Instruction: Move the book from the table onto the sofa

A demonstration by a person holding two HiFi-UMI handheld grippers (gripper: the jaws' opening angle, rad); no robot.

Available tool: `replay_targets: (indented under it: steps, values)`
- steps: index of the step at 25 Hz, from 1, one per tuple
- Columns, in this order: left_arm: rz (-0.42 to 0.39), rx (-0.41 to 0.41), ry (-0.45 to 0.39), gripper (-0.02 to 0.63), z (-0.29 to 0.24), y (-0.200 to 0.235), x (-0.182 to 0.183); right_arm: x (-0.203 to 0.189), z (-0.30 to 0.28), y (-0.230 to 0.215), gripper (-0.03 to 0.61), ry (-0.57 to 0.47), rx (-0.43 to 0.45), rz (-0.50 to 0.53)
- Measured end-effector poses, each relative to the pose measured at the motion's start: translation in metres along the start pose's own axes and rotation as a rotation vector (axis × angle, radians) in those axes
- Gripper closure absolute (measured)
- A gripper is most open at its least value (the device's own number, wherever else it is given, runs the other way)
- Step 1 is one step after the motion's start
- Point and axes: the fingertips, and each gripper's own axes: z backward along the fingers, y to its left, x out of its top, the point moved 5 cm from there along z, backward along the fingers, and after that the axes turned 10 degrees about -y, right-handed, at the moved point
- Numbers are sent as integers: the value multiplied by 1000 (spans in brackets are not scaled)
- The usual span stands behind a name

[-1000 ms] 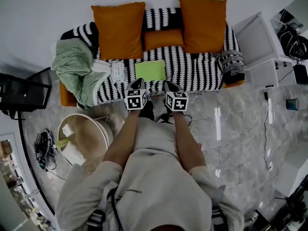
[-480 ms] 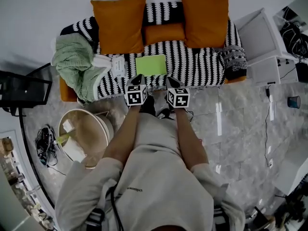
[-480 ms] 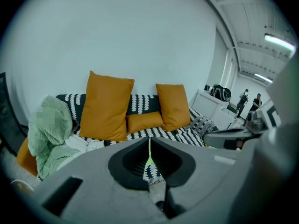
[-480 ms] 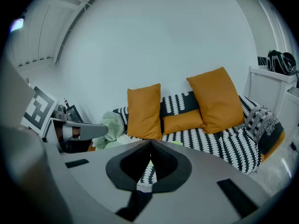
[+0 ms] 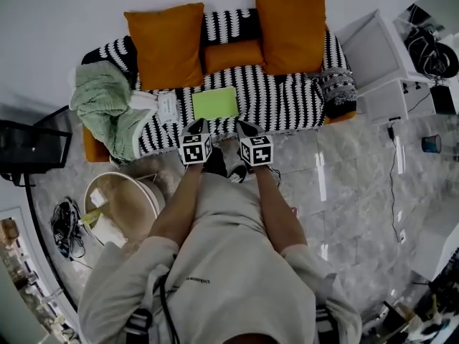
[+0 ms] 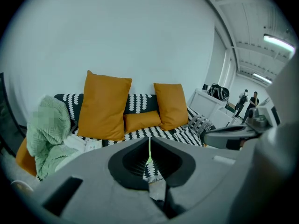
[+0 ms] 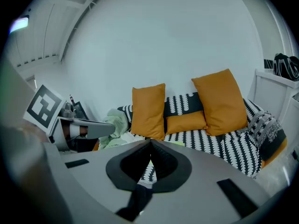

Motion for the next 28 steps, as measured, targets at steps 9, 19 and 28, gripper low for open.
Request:
replay_targets:
  steps: [9,19,28]
  values:
    - [19,4,-16,594,-4,-16,-6,-2,23,-19,572,-46,-11,-31]
    - [26,16,-18,594,1,-8,-12,-8,24,-15,572,-47,-10,-19]
    - [30,7,-11,594,-2,-8,-15,-12,25,-19,572,-35,-23,-20]
